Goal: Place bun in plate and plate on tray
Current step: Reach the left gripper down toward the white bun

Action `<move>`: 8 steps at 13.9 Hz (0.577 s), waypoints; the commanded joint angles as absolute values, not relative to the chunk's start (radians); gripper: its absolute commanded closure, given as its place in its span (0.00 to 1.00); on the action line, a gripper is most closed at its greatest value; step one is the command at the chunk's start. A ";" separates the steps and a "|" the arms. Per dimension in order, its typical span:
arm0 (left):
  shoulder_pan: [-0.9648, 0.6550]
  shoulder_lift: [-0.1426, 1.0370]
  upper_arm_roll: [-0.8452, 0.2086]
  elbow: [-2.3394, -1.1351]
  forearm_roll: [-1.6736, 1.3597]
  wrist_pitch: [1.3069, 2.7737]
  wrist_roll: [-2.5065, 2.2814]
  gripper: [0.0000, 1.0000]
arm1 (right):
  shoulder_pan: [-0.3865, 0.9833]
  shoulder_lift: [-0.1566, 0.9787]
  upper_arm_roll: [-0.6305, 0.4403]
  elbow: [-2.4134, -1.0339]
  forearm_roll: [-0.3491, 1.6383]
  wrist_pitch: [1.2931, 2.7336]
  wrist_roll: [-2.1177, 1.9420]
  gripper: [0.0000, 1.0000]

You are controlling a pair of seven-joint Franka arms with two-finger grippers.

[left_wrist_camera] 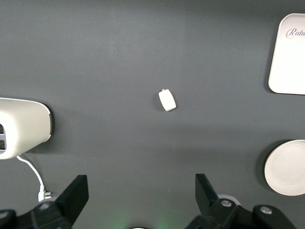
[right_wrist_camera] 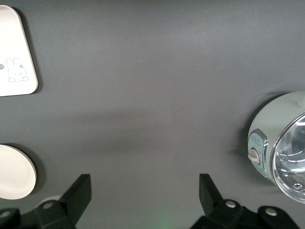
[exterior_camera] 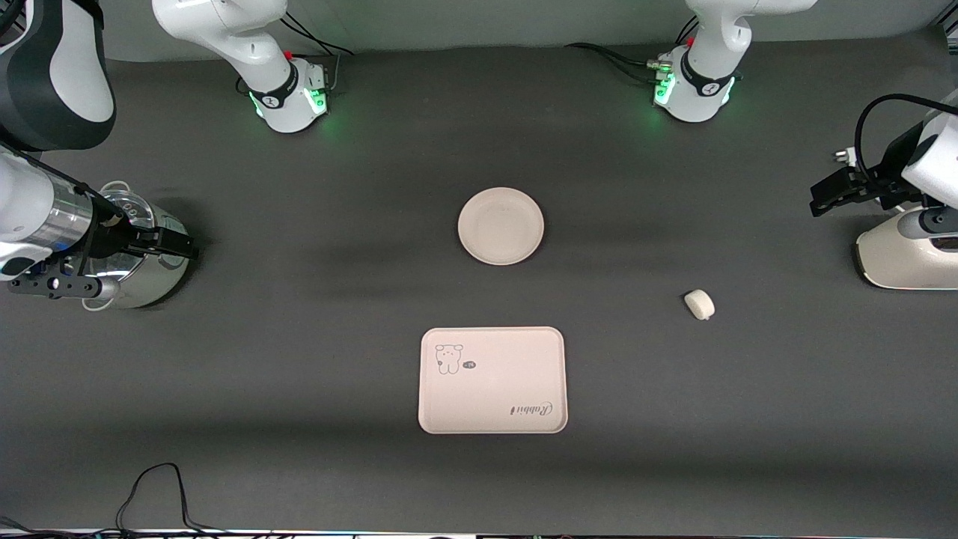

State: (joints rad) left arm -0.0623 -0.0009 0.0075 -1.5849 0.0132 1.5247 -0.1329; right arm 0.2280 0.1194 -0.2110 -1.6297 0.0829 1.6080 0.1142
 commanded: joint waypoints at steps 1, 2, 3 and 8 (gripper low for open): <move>-0.051 0.006 -0.002 -1.554 0.003 1.497 -0.121 0.00 | 0.229 0.121 -0.210 -1.621 0.075 1.597 0.092 0.00; -0.051 0.006 -0.002 -1.551 0.003 1.497 -0.121 0.00 | 0.229 0.123 -0.210 -1.621 0.075 1.597 0.092 0.00; -0.051 0.008 -0.002 -1.552 0.003 1.497 -0.126 0.00 | 0.230 0.123 -0.210 -1.621 0.075 1.597 0.092 0.00; -0.051 0.014 -0.003 -1.562 0.003 1.494 -0.118 0.00 | 0.239 0.126 -0.206 -1.621 0.077 1.598 0.103 0.00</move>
State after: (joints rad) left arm -0.0622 -0.0001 0.0074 -1.5820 0.0129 1.5213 -0.1328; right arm 0.2303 0.1218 -0.2071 -1.6323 0.0829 1.6079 0.1141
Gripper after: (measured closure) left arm 0.000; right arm 0.000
